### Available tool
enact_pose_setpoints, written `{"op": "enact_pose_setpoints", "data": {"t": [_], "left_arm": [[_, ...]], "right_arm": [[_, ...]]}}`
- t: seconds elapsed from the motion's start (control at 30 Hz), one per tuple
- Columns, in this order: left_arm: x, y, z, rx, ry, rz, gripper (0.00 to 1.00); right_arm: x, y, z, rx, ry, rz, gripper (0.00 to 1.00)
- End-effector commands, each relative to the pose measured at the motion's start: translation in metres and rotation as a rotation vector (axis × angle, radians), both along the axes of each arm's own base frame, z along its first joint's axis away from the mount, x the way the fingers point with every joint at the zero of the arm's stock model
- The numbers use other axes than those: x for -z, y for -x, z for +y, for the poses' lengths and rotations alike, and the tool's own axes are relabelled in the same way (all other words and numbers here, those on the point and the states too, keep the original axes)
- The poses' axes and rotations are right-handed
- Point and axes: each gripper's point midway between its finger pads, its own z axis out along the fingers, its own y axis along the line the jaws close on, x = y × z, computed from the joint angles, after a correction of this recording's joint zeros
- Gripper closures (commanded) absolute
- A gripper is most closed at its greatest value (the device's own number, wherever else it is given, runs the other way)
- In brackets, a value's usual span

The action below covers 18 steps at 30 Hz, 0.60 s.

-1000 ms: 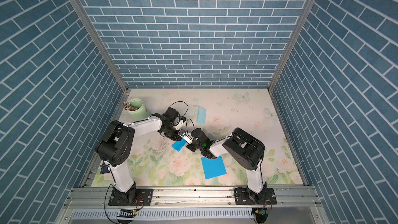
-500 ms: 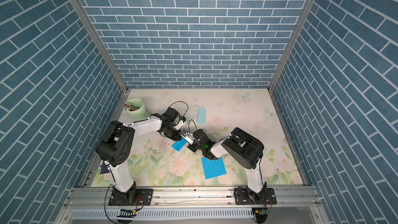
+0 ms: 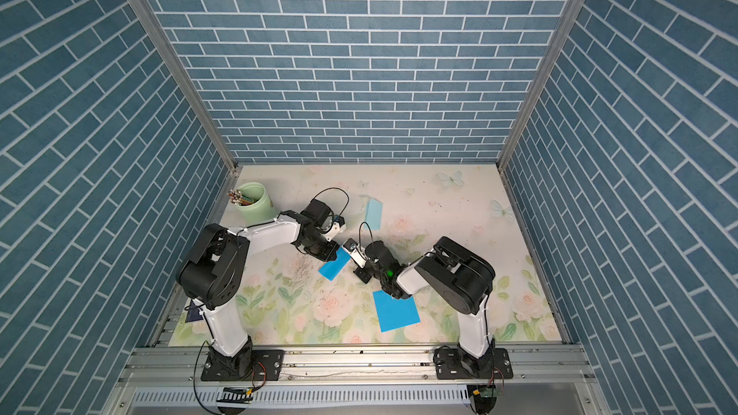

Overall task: Fold the square paper along the opposite sides
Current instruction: Smooth out the paper at the center of the board.

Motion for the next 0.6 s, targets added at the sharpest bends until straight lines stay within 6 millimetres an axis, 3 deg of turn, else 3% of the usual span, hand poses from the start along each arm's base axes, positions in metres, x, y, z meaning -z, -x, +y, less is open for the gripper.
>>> {"op": "enact_pose_setpoints", "data": {"t": [0.0, 0.3, 0.57], "left_arm": [[0.056, 0.039, 0.043, -0.018, -0.215, 0.156, 1.00], [0.054, 0.038, 0.041, -0.016, -0.207, 0.152, 1.00], [0.054, 0.038, 0.042, -0.017, -0.209, 0.152, 1.00]], "right_arm": [[-0.035, -0.013, 0.012, 0.048, -0.114, 0.015, 1.00], [-0.010, -0.015, 0.027, 0.053, -0.116, 0.117, 1.00], [0.023, -0.010, 0.019, 0.076, -0.058, 0.185, 1.00]]}}
